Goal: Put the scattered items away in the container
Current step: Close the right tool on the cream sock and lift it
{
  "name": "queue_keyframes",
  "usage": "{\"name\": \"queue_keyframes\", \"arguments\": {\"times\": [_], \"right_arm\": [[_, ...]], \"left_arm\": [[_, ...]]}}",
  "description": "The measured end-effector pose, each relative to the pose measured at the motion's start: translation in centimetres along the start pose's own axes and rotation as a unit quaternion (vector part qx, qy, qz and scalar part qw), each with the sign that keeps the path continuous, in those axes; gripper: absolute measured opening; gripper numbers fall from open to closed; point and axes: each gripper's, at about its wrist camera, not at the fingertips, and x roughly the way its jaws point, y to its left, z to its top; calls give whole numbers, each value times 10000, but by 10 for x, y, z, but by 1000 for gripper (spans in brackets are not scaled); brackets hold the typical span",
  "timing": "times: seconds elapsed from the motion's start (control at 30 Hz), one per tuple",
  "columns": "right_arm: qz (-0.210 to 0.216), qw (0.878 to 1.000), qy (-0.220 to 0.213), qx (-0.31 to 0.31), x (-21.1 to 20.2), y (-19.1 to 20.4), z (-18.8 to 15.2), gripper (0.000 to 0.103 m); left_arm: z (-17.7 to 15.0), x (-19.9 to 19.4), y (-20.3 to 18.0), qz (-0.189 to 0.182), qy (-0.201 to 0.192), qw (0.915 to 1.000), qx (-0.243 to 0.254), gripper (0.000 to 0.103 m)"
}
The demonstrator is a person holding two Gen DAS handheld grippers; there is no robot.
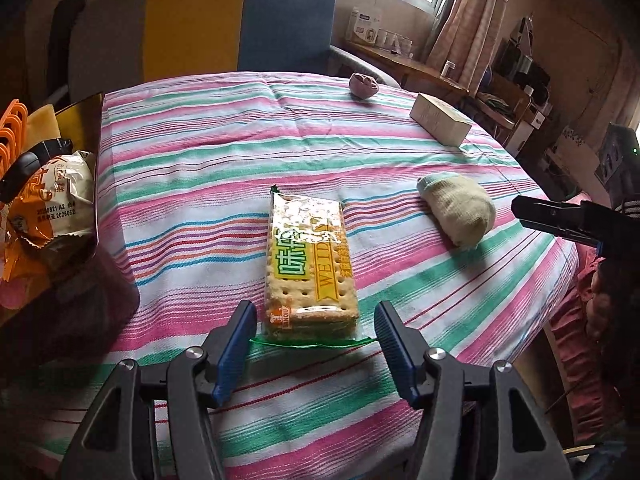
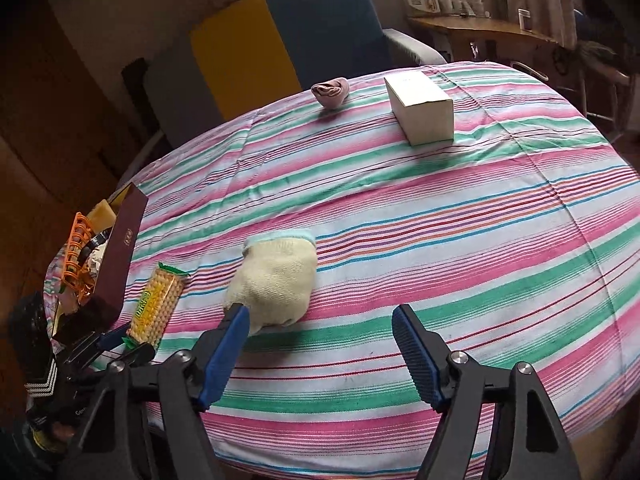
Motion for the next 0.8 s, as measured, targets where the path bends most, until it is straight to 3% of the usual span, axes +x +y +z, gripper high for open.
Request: {"name": "queue_keyframes", "arguments": {"times": [0.17,0.3,0.33,0.37,0.4,0.6,0.8], "right_arm": [[-61,9997,-58,-223,13,26,5,83],[-318,9972,27,-671,35,49,4,83],[-398,9963,44,-757,38,51,2,81],[-489,9952,54,-843,41,52,0,67],[-579,9940,63,-929,44,54,-2,60],[-618,9932,-19,-988,36,42,-7,60],[-541,9940,-49,-949,31,34,-9,63]], "left_arm": [[0,-6,5,-64,29,9999,-137,62],[0,-12,7,-65,-39,9998,-156,62],[0,-14,7,-70,-68,9999,-139,62],[1,-15,7,-74,-76,9999,-109,62],[2,-15,7,-69,-84,9999,-83,62],[15,-5,3,-50,-30,9999,101,62],[26,22,-2,35,280,9993,228,62]]}}
